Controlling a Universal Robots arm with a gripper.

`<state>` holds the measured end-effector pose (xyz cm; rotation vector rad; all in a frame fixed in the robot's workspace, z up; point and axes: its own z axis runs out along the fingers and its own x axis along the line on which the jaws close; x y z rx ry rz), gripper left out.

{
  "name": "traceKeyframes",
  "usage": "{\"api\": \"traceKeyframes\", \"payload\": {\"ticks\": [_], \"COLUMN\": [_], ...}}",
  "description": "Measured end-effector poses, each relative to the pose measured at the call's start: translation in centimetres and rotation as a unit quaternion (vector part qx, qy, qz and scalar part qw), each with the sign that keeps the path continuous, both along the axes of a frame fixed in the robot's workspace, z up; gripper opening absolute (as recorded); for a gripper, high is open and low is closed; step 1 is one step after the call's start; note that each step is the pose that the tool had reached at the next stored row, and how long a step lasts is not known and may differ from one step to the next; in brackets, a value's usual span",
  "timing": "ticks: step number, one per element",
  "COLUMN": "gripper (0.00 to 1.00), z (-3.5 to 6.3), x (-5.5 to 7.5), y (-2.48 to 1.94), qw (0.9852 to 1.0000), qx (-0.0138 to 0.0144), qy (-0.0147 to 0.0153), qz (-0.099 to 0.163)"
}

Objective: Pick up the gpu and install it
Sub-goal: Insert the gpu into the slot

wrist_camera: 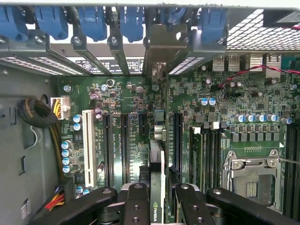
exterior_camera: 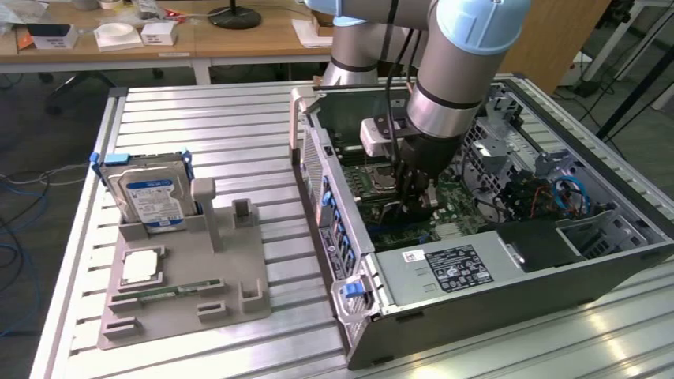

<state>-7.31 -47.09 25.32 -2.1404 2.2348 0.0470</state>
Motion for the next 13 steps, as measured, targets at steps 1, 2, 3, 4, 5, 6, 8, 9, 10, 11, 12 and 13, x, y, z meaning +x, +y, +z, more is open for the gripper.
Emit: {"api": "traceKeyframes", "payload": {"ticks": [1,2,3,4,5,6,8,9,10,11,12,13], "gripper": [0.26,0.26,0.26,0.26,0.26,0.26,0.26,0.26,0.26,0.26,0.26,0.26], "z": [0.05,0.04,0.05,0.06,0.06,0.06,0.06,0.06,0.06,0.06,0.04,0.01], "x": [-0.01,-0.01,-0.02,-0.02,-0.02,-0.03,-0.03,-0.03,-0.03,-0.03,-0.03,-0.03], "y": [0.00,0.01,0.01,0.03,0.05,0.10,0.23,0.27,0.27,0.27,0.27,0.28], "qw": [1.0000,1.0000,1.0000,1.0000,1.0000,1.0000,1.0000,1.0000,1.0000,1.0000,1.0000,1.0000], "qx": [0.0000,0.0001,0.0001,0.0000,0.0000,-0.0001,0.0000,-0.0001,0.0000,-0.0001,-0.0001,-0.0001], "qy": [0.0000,0.0000,0.0000,0.0000,0.0000,0.0000,0.0000,0.0000,0.0000,-0.0001,-0.0003,-0.0005], "qz": [0.000,0.000,0.000,0.000,0.000,0.000,0.000,0.000,0.000,0.000,0.000,0.000]}}
